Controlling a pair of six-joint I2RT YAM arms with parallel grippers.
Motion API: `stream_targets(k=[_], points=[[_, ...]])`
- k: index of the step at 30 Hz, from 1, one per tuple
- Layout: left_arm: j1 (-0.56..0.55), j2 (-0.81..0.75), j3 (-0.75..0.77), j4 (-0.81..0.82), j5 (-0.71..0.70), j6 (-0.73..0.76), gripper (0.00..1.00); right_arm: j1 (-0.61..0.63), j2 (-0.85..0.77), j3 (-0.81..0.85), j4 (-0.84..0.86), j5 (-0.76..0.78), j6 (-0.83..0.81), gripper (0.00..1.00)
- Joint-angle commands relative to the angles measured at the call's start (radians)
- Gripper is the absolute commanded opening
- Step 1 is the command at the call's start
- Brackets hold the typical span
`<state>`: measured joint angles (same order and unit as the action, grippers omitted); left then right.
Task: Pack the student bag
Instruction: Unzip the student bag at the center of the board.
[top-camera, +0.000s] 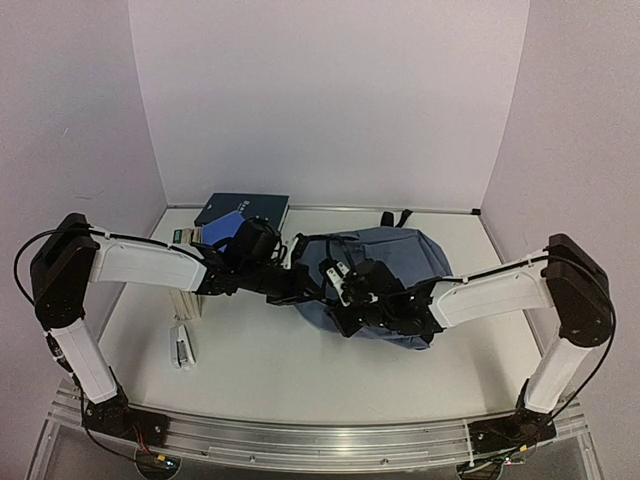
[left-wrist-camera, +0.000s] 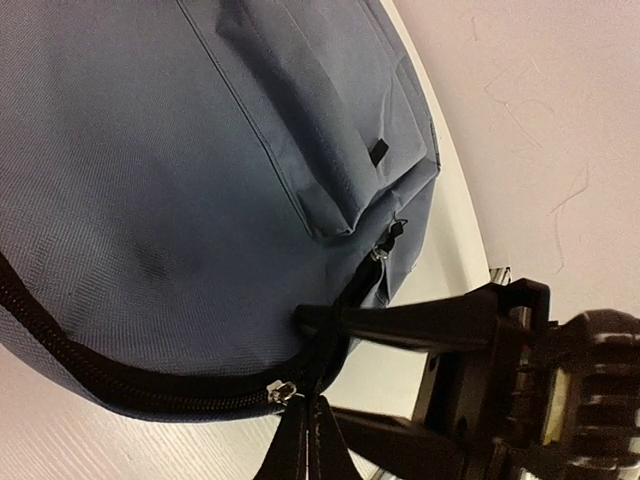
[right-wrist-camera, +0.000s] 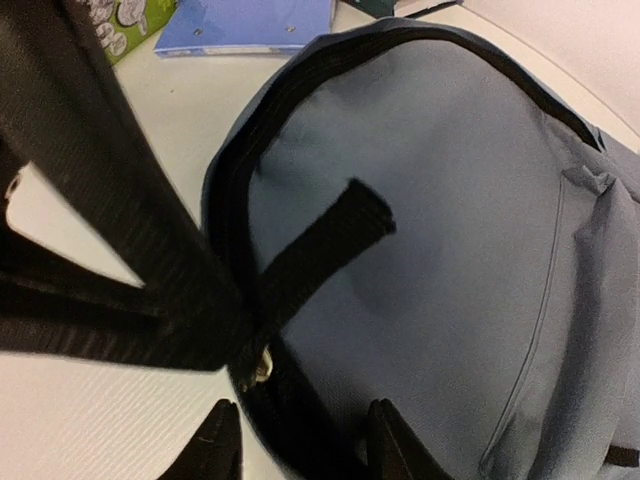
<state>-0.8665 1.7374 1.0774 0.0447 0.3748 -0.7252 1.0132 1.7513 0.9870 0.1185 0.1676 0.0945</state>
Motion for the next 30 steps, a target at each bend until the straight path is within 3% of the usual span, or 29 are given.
stream_targets(k=[1,3,10,30], points=[[0.005,-0.02,0.064,-0.012,-0.036,0.031,0.0,0.018,0.069,0.069,0.049,0.099,-0.06,0.13],[0.007,-0.019,0.07,-0.033,-0.08,0.023,0.0,0.034,0.068,0.063,0.046,0.121,-0.055,0.0],[0.054,-0.05,0.037,-0.036,-0.232,-0.009,0.0,0.058,-0.034,-0.066,0.028,0.134,0.09,0.0],[0.212,-0.092,-0.019,-0.038,-0.256,0.021,0.0,0.241,-0.231,-0.243,-0.118,0.117,0.403,0.0]])
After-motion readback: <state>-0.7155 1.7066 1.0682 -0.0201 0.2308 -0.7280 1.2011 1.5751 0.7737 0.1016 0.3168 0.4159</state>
